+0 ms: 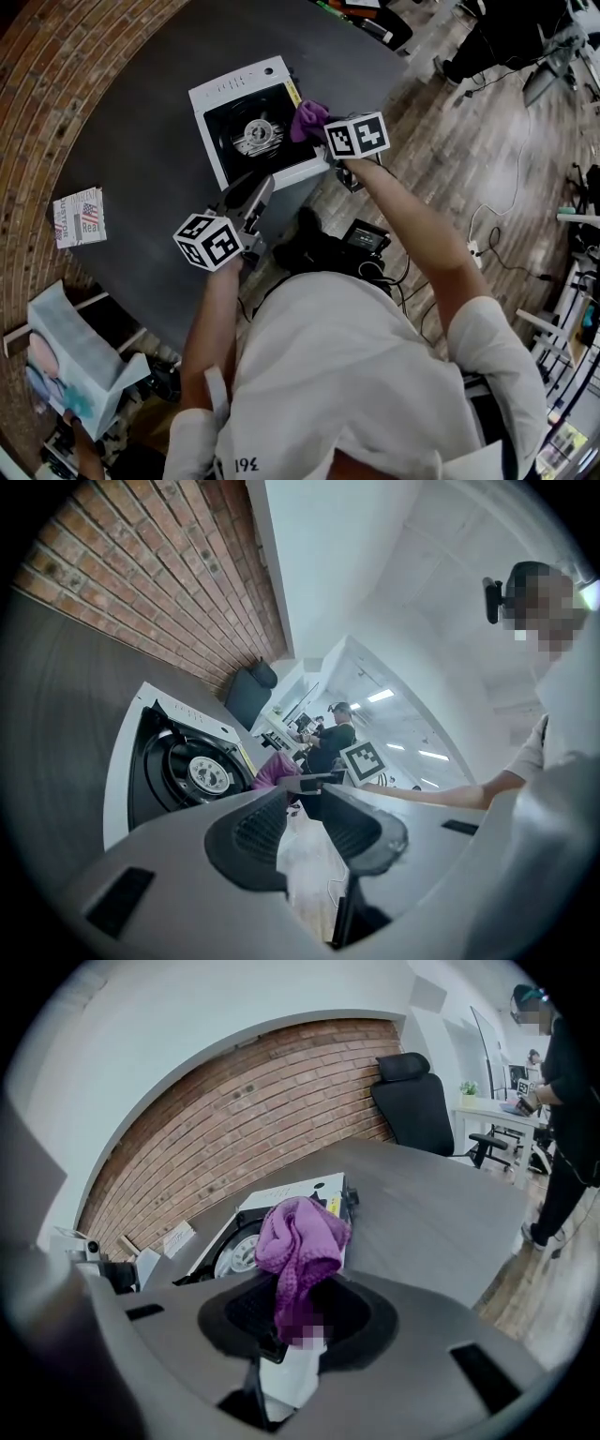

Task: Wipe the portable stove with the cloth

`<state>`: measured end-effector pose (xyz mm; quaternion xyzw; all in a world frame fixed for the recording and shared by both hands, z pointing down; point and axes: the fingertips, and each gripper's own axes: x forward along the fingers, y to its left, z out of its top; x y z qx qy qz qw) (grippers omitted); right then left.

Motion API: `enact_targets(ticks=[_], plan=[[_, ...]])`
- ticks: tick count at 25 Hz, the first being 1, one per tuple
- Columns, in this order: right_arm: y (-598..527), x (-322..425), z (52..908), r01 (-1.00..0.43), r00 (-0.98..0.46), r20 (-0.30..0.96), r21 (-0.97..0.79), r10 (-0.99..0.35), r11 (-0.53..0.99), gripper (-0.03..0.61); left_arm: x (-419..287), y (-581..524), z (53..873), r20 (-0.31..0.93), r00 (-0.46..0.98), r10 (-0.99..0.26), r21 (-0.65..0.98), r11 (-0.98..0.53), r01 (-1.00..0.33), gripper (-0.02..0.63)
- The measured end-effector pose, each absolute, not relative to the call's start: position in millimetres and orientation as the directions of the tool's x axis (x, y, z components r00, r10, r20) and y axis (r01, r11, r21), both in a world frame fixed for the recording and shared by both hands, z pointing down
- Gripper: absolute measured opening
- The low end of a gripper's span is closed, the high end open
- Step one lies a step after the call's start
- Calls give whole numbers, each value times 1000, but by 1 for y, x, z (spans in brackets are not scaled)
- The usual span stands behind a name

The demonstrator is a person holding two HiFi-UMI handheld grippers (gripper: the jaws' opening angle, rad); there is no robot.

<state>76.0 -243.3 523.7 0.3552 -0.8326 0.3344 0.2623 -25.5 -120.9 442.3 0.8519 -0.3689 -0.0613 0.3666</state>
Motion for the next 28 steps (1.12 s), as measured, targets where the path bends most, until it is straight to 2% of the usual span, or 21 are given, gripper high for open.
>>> enact_targets(ticks=[9, 19, 28], plan=[[-228, 85, 521, -799, -564, 691, -318, -453, 510, 114, -30, -108, 442, 141, 739, -659, 672, -484, -561, 114], [-211, 111, 523, -764, -585, 703, -309, -405, 567, 112, -39, -112, 438, 135, 711, -690, 668, -466, -580, 114], [-210, 162, 516, -732, -565, 718, -208, -406, 649, 110, -5, -118, 444, 156, 698, -699, 681, -435, -589, 114]])
